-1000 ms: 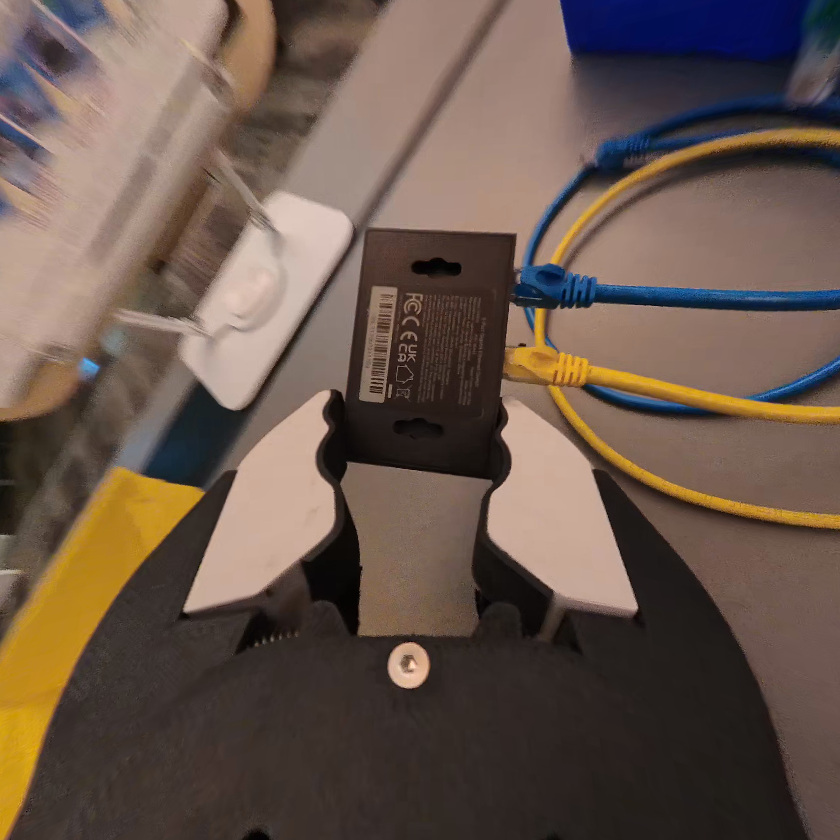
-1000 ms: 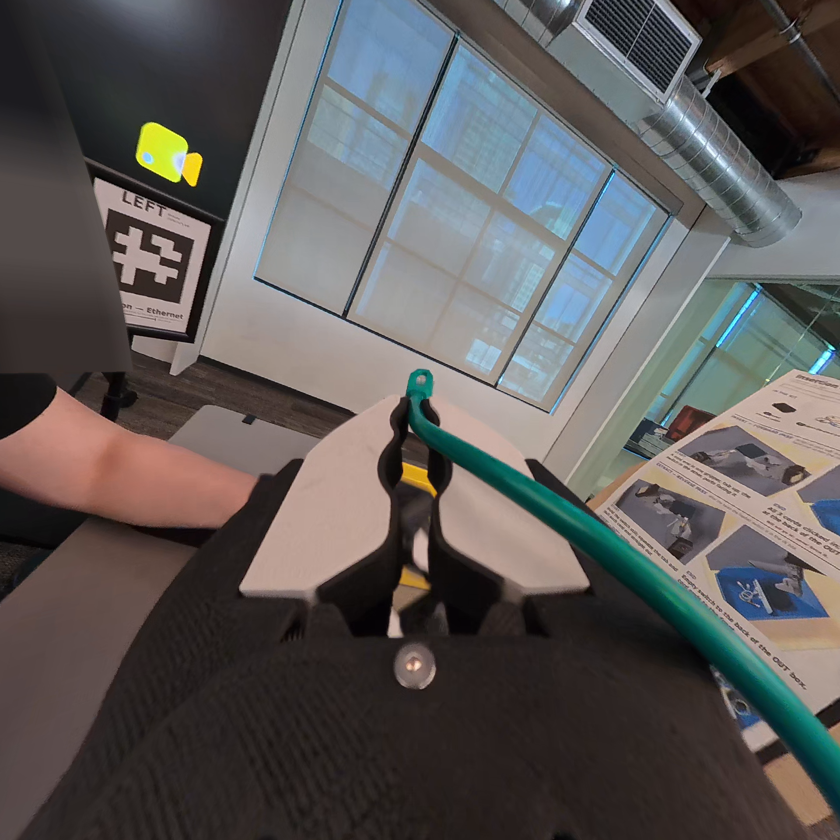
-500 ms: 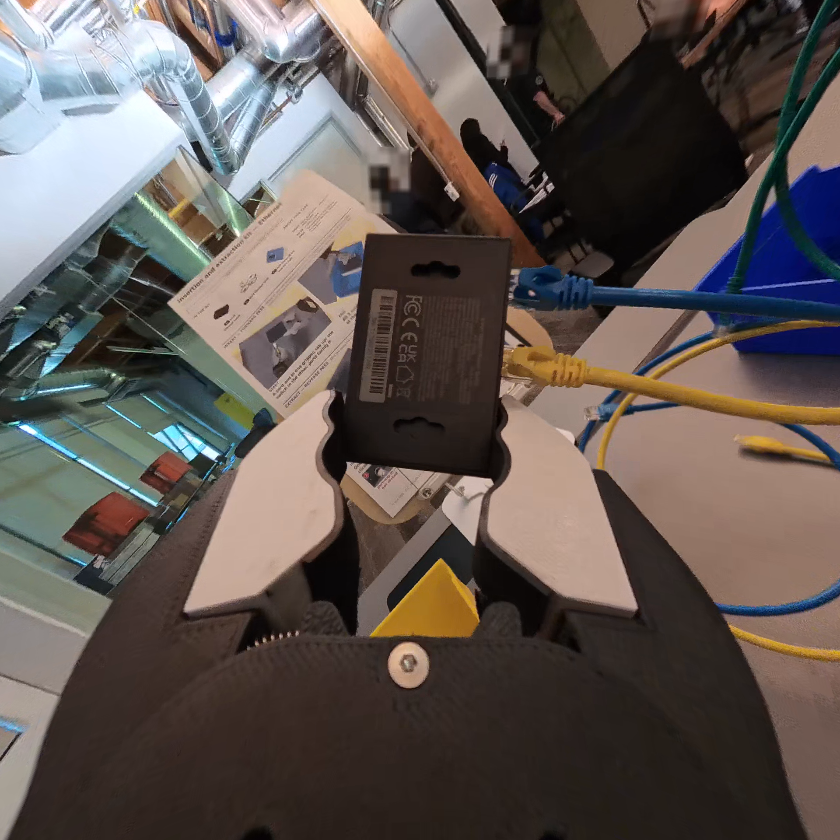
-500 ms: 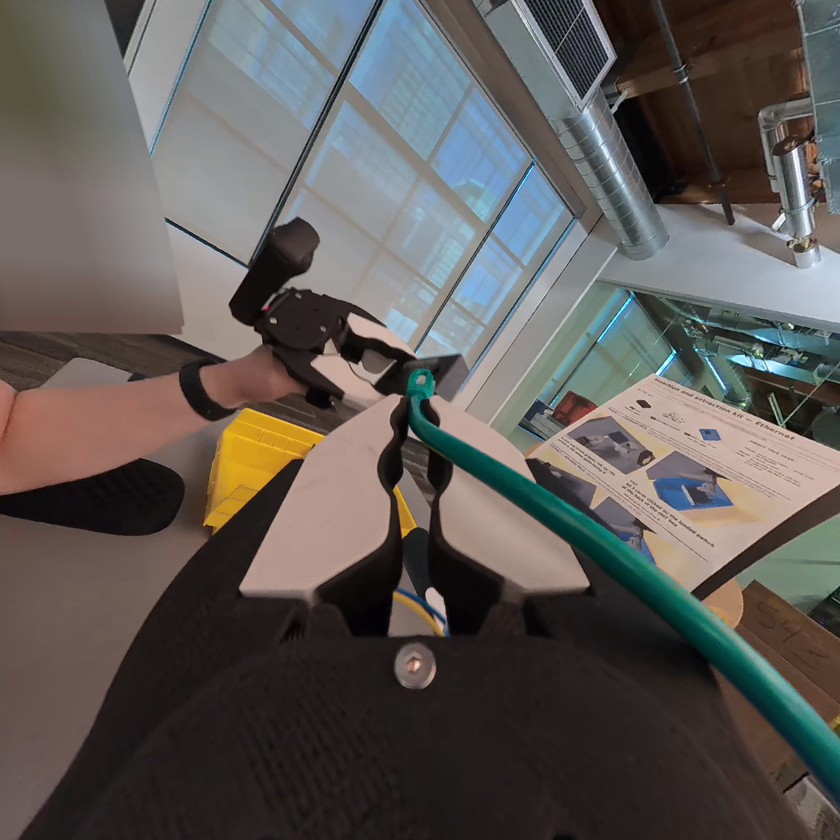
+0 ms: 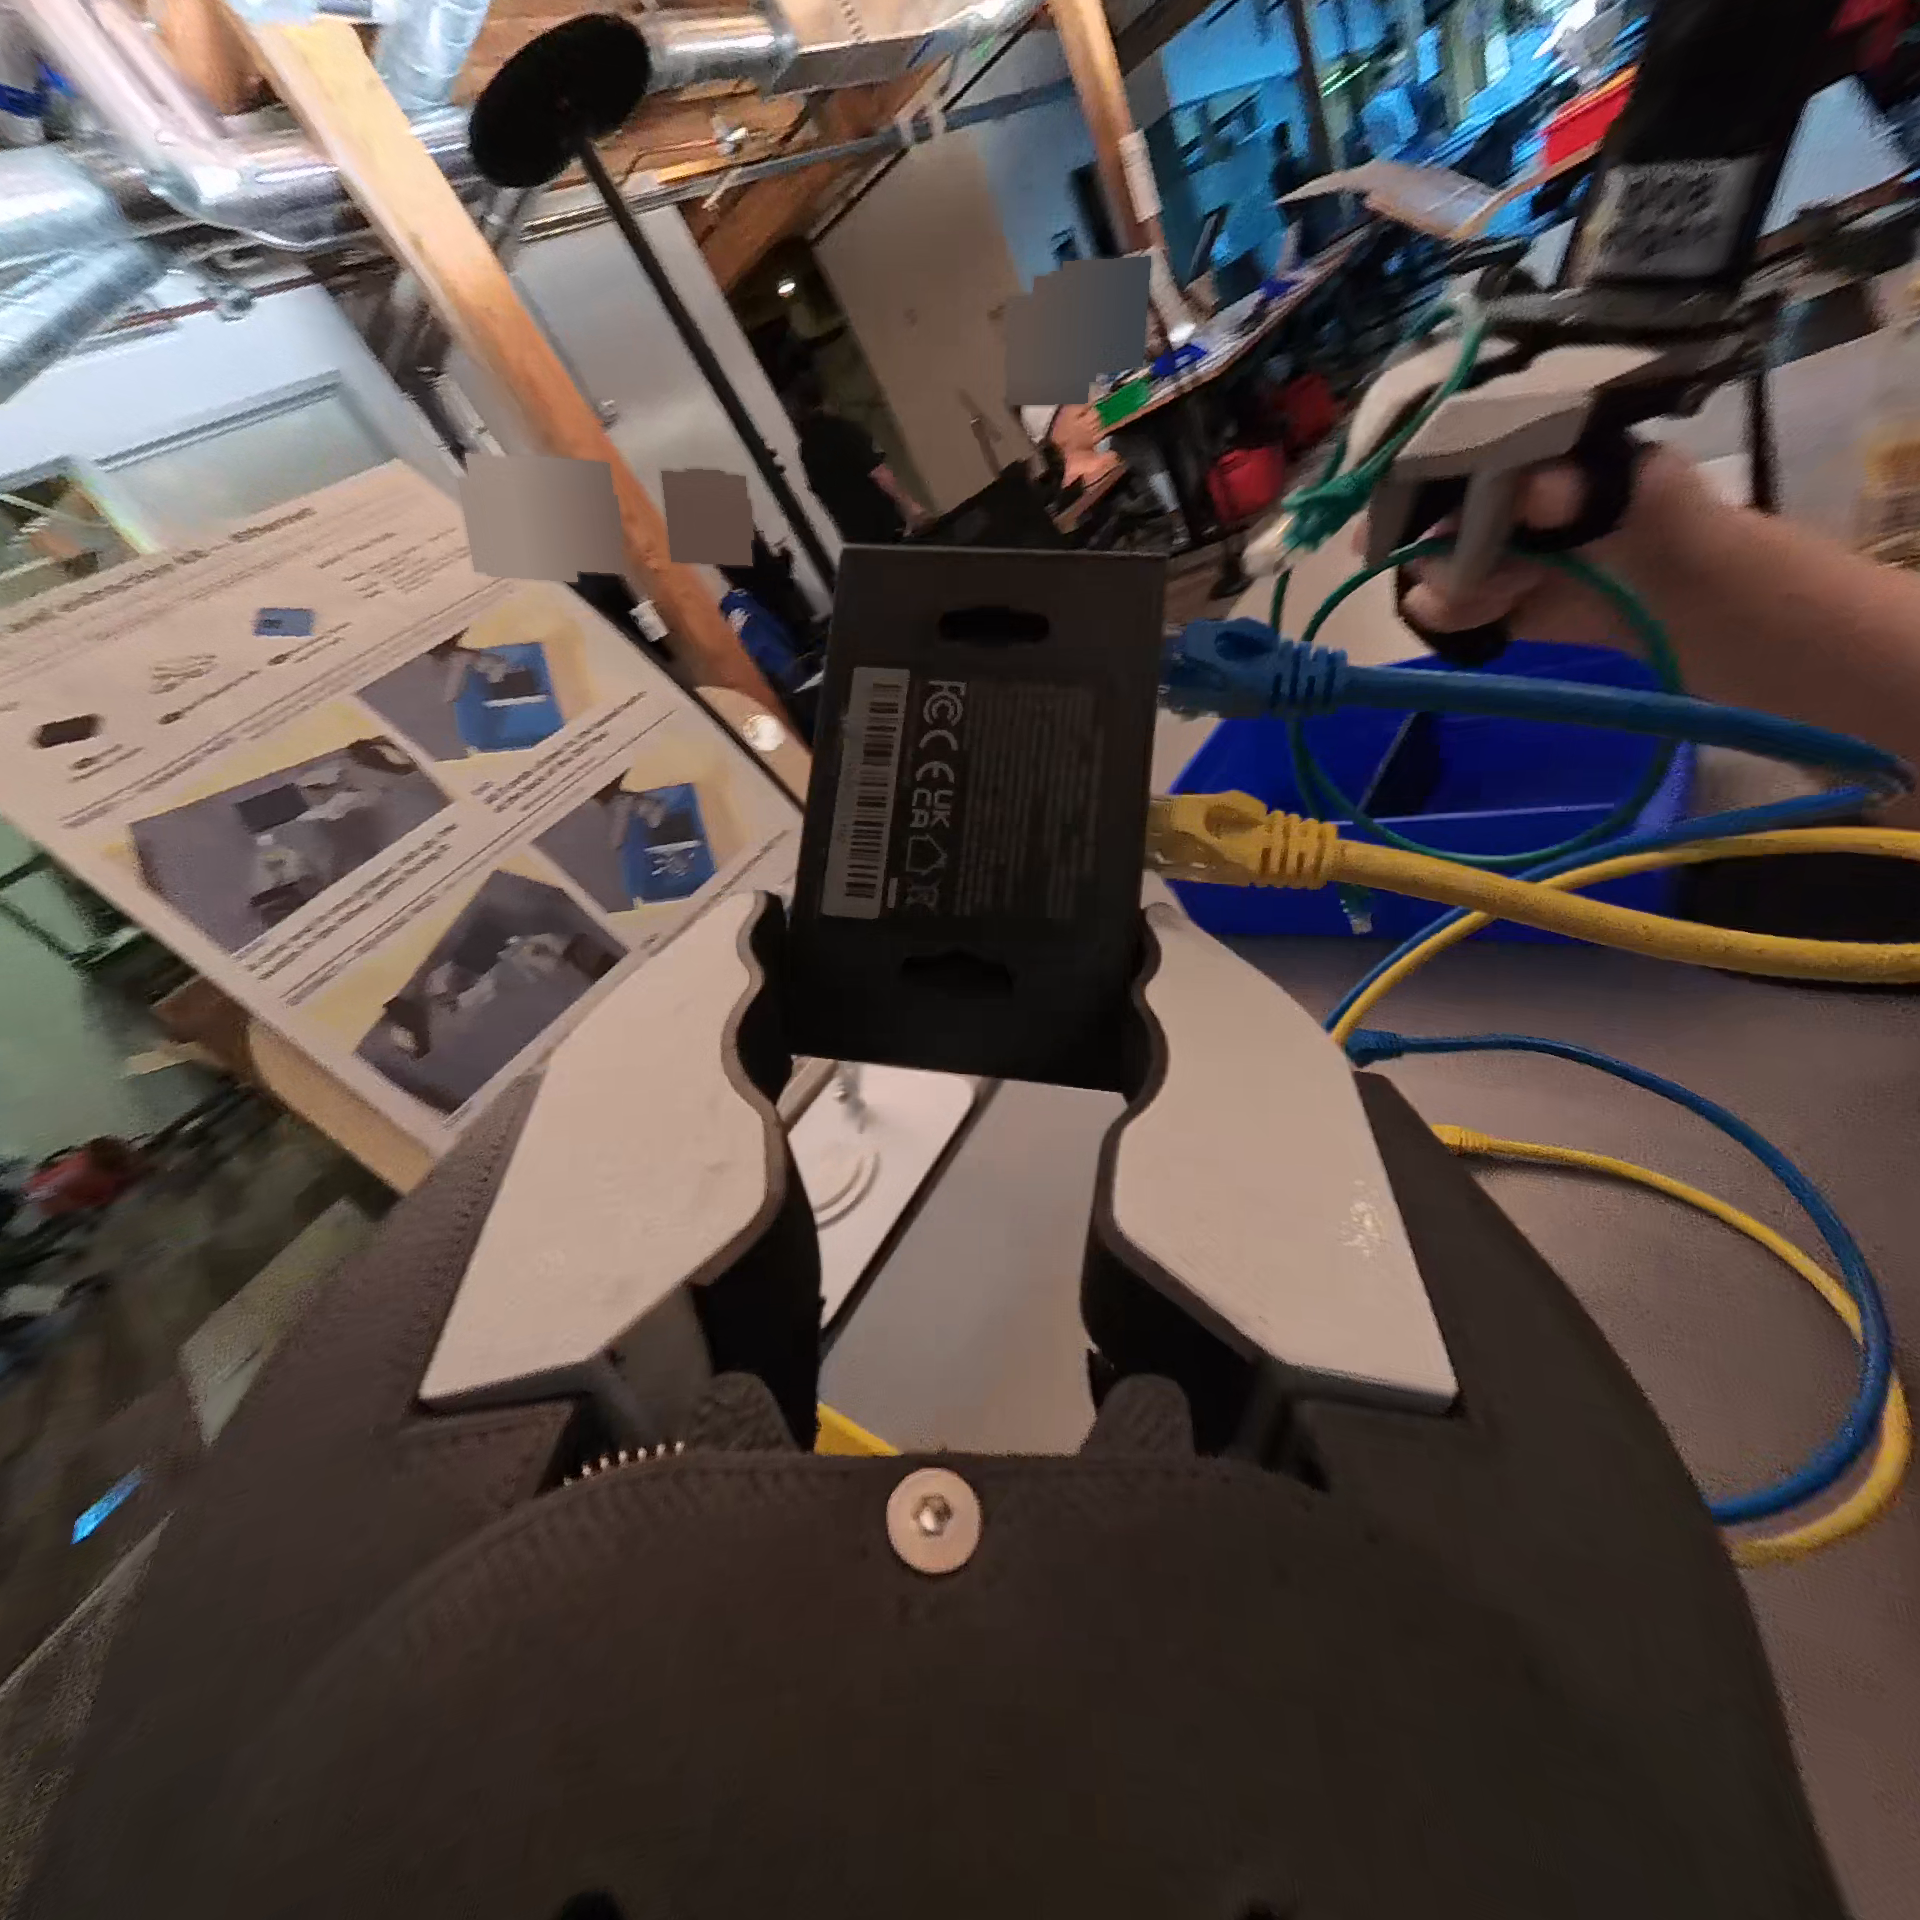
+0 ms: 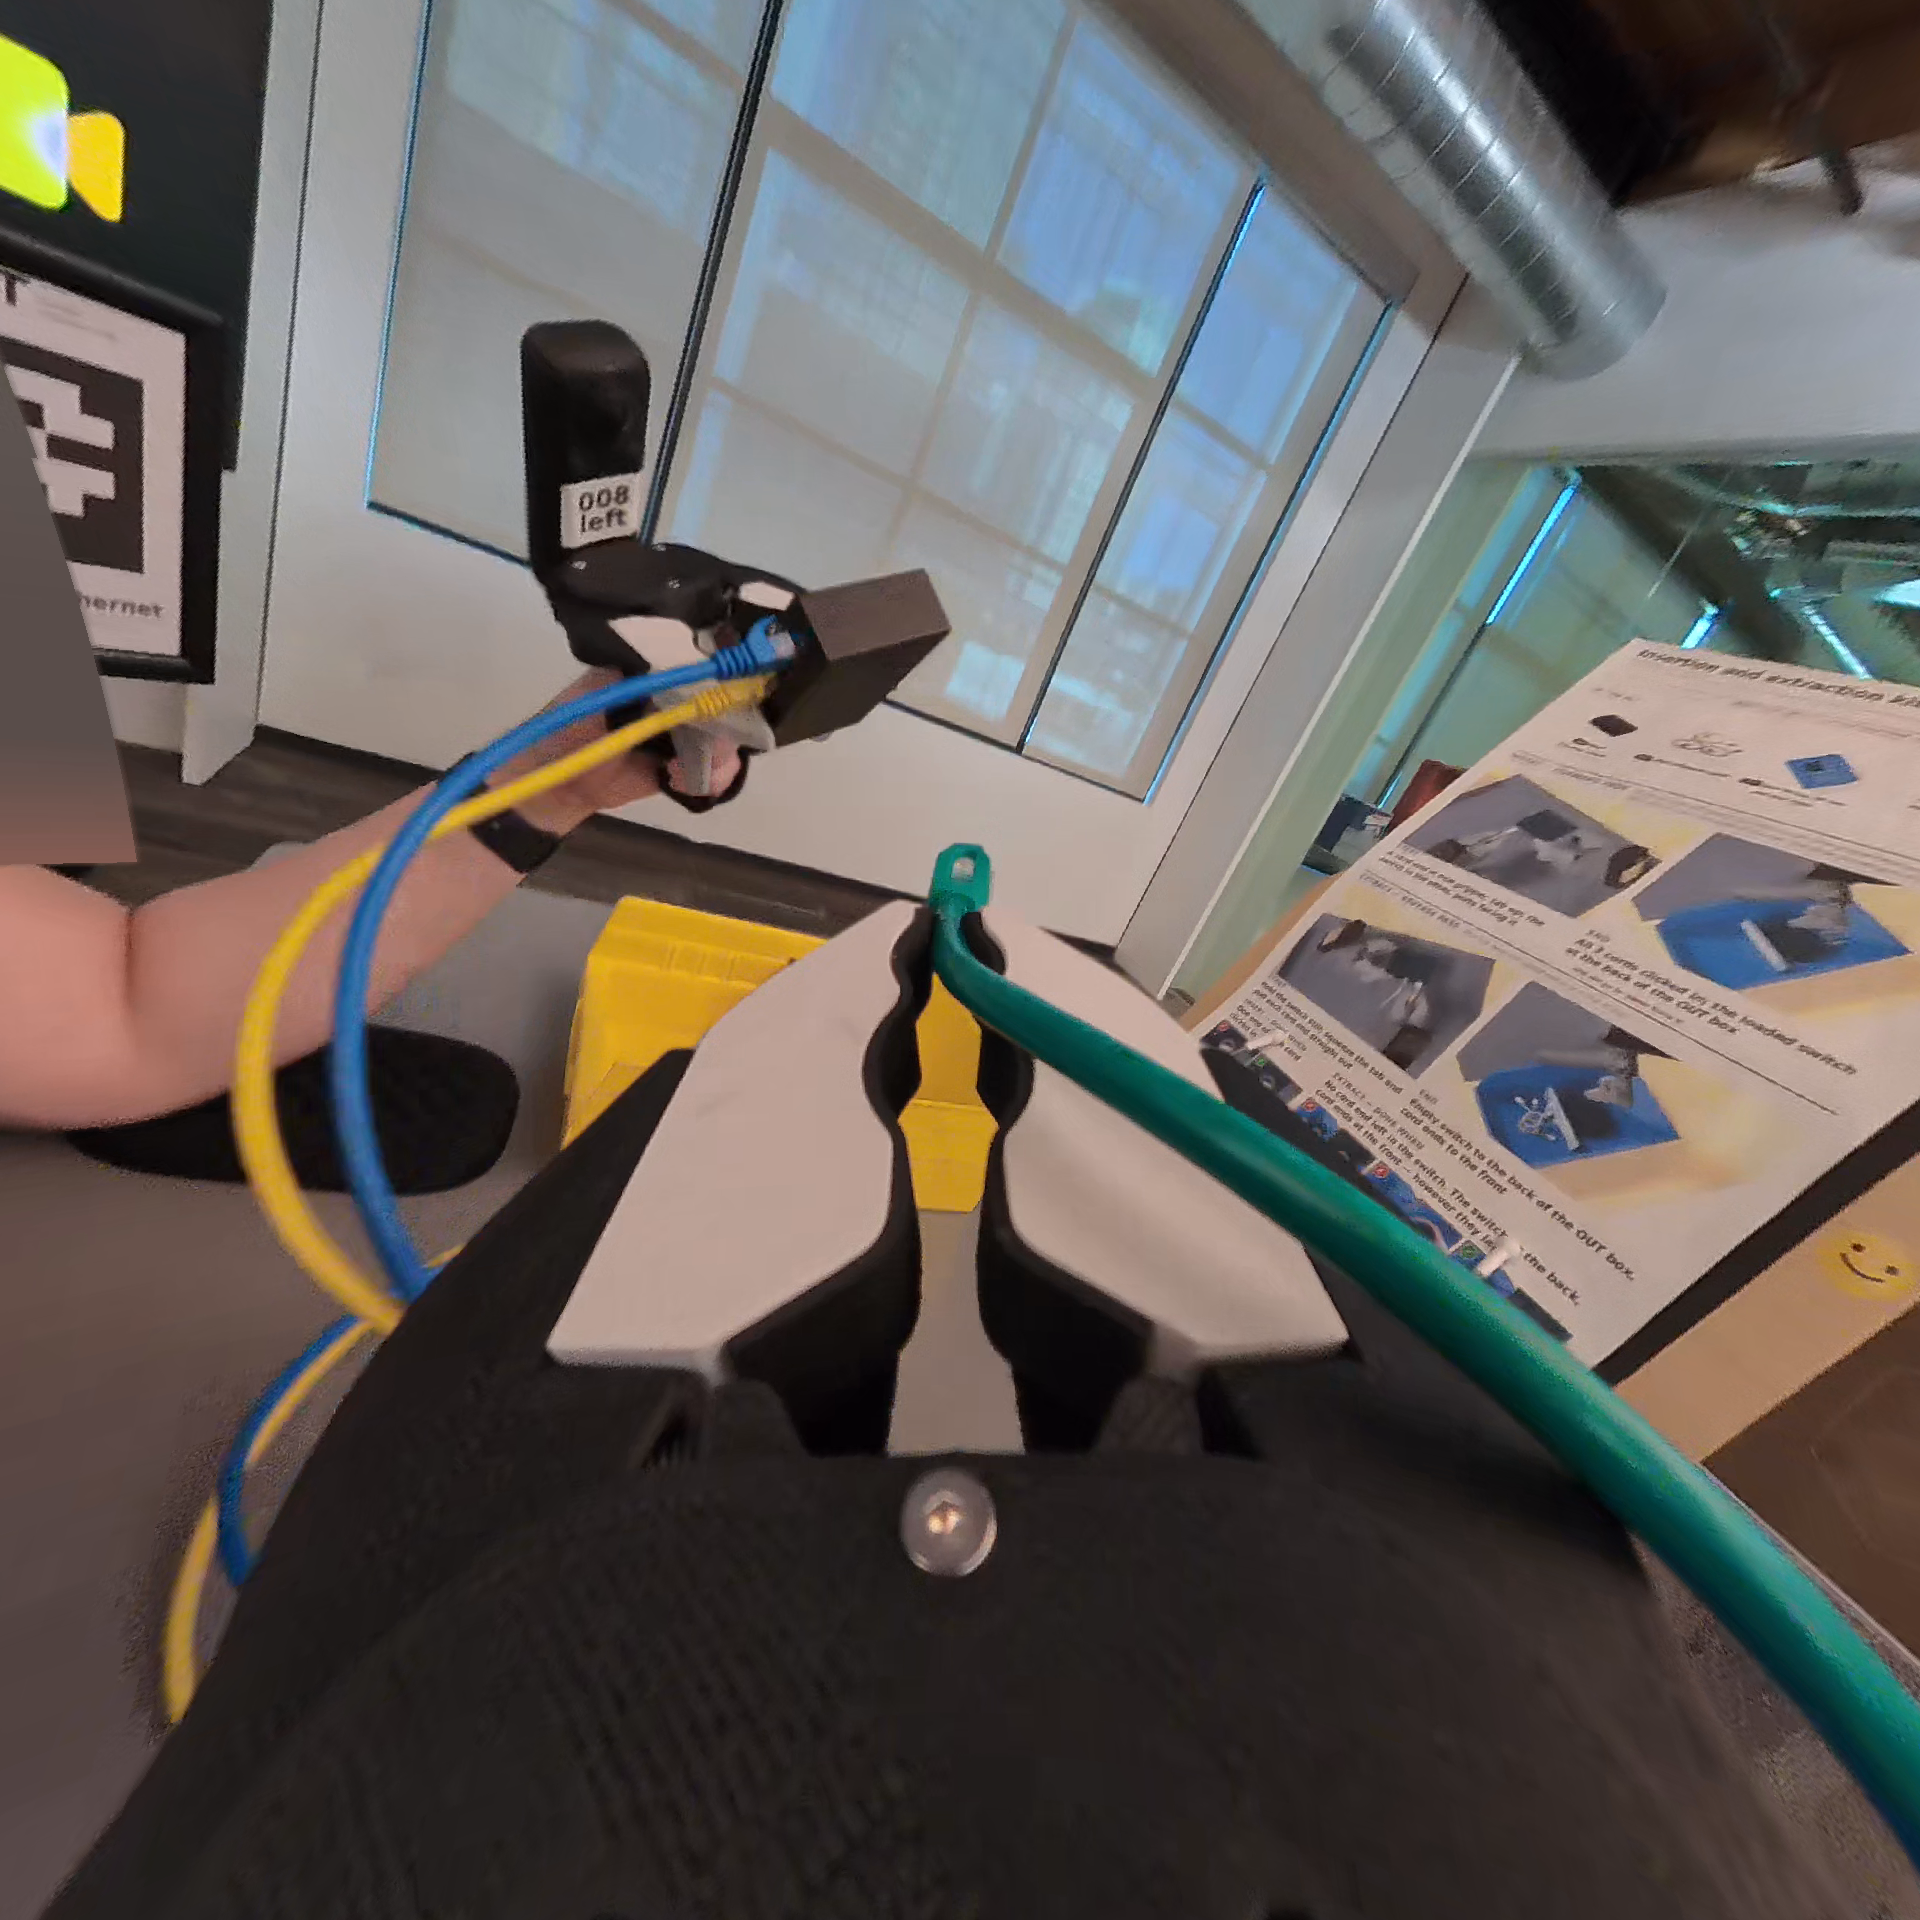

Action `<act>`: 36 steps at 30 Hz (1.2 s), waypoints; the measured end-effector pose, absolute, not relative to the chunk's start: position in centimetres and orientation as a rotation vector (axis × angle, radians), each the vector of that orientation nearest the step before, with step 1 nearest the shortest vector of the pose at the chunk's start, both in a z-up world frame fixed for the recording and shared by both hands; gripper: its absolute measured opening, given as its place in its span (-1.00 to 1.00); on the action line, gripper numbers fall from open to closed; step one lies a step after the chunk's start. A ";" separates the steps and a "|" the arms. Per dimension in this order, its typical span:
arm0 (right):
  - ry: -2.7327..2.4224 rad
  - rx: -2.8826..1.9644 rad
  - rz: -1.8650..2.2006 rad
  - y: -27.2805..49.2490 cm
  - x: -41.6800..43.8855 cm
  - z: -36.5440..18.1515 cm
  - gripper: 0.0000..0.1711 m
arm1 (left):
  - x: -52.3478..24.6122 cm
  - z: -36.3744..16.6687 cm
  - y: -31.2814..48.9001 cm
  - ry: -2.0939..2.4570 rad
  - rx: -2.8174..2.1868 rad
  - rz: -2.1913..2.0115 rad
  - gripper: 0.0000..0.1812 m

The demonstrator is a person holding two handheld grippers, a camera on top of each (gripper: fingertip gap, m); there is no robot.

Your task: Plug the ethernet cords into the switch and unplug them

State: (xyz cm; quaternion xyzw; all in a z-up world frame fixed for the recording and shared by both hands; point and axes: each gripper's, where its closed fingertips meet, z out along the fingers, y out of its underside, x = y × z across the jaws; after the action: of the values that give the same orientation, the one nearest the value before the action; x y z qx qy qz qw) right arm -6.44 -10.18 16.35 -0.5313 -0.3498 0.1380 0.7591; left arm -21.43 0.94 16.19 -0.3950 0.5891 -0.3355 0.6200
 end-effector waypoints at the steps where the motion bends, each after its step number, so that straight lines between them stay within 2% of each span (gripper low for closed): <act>1: -0.767 -1.157 0.301 -10.2 -6.5 16.3 -0.92 | -21.5 16.3 0.7 1.356 -0.901 -0.796 -0.32; 6: -0.736 -1.123 0.402 -9.2 -6.9 15.7 -0.92 | -20.5 16.6 -0.7 1.369 -0.893 -0.971 -0.33; 13: -0.720 -1.073 0.344 -5.4 -10.7 11.5 -0.92 | -17.2 15.5 -1.4 1.372 -1.017 -1.149 -0.33; 26: -0.778 -0.790 -0.359 -9.3 -13.3 14.8 -0.91 | -13.7 12.8 0.3 1.227 -1.382 -1.203 -0.32; 36: -0.731 -0.919 -0.374 -7.5 -12.2 14.5 -0.92 | -12.8 11.9 0.1 1.234 -1.403 -1.080 -0.32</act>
State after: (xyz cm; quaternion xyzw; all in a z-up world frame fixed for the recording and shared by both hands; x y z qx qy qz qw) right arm -12.15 -7.53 14.54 -0.4312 -0.3429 -0.1756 0.8159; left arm -12.84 0.11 11.94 -0.5731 0.5039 -0.4413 0.4722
